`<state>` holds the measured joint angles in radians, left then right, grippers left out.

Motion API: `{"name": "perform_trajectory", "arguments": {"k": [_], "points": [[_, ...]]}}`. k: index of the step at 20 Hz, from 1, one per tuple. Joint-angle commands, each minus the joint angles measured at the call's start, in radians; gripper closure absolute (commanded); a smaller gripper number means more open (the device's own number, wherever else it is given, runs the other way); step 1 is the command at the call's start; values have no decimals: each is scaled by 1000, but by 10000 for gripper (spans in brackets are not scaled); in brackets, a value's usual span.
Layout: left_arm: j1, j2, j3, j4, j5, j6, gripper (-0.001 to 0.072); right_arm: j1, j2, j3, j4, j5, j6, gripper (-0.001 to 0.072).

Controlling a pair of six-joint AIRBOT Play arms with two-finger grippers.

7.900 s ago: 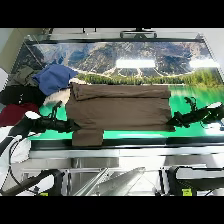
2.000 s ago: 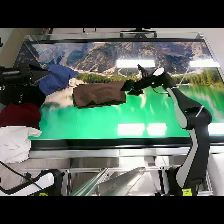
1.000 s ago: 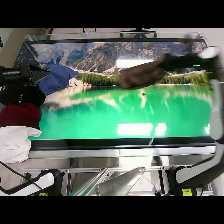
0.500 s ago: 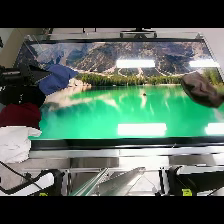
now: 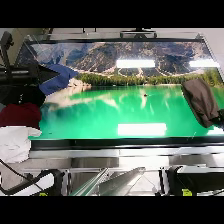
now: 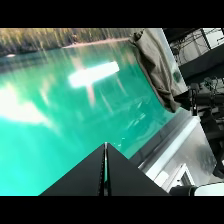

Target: Fold the shirts.

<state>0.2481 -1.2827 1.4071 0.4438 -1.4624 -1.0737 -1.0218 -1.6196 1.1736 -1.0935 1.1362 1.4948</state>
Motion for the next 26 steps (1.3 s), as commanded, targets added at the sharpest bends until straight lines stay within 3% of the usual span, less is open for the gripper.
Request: {"name": "perform_trajectory", "arguments": {"k": [1,6,11,17,18,19,20,26], "points": [[-24,1,0,1,2,0,691,-21,31,-19,4,69,-5,7],[-23,1,0,0,-5,0,691,-30,86,-19,39,243,1,7],[-23,2,0,0,-5,0,692,-30,259,-6,148,252,85,7],[-35,14,-11,0,-68,0,701,97,479,-18,533,205,-85,34],[-46,45,-46,0,-55,0,701,148,521,-46,549,195,-94,229],[-56,80,-90,2,-41,0,700,201,570,-84,548,178,-92,601],[-68,126,-148,2,-31,0,700,256,627,-139,549,160,-88,666],[-134,454,-610,8,47,15,700,575,988,-618,549,55,-127,670]]}}
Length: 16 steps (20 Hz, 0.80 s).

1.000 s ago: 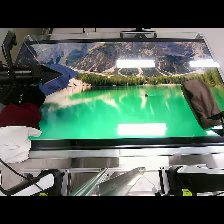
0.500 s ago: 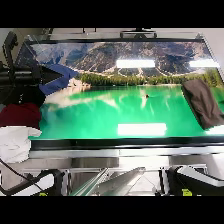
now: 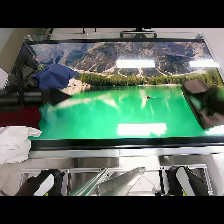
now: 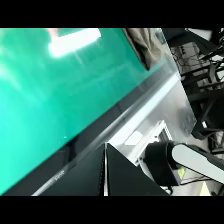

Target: Fold the shirts.

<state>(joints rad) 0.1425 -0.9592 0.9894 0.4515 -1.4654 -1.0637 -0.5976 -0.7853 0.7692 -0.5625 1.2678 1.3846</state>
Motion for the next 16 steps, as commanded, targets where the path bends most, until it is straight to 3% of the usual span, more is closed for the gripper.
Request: {"name": "perform_trajectory", "arguments": {"k": [1,7,16], "points": [[-43,175,-269,1,73,8,699,210,187,-289,18,-127,-18,670],[-65,311,-454,1,106,8,699,379,199,-392,29,-209,-120,670],[-65,320,-457,-2,106,8,699,385,199,-392,33,-187,-121,670]]}}
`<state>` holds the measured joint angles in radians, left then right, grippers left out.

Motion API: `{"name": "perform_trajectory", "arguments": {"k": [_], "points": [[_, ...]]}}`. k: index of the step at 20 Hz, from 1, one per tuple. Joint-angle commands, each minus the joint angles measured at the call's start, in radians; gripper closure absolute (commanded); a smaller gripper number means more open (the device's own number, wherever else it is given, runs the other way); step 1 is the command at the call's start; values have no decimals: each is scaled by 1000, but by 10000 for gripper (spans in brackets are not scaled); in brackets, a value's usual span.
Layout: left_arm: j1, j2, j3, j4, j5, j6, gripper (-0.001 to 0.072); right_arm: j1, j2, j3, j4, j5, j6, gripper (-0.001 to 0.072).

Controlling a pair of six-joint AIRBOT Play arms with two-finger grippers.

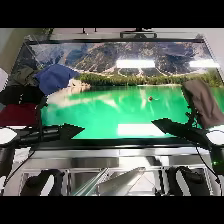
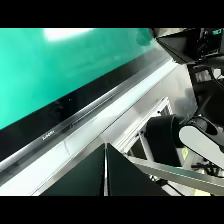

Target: Fold the shirts.

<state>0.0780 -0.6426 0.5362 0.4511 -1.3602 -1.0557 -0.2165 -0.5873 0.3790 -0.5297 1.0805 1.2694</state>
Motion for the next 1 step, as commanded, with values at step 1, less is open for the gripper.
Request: {"name": "perform_trajectory", "arguments": {"k": [1], "points": [[-1,4,-4,-2,-1,0,699,4,1,-2,0,0,-6,670]]}}
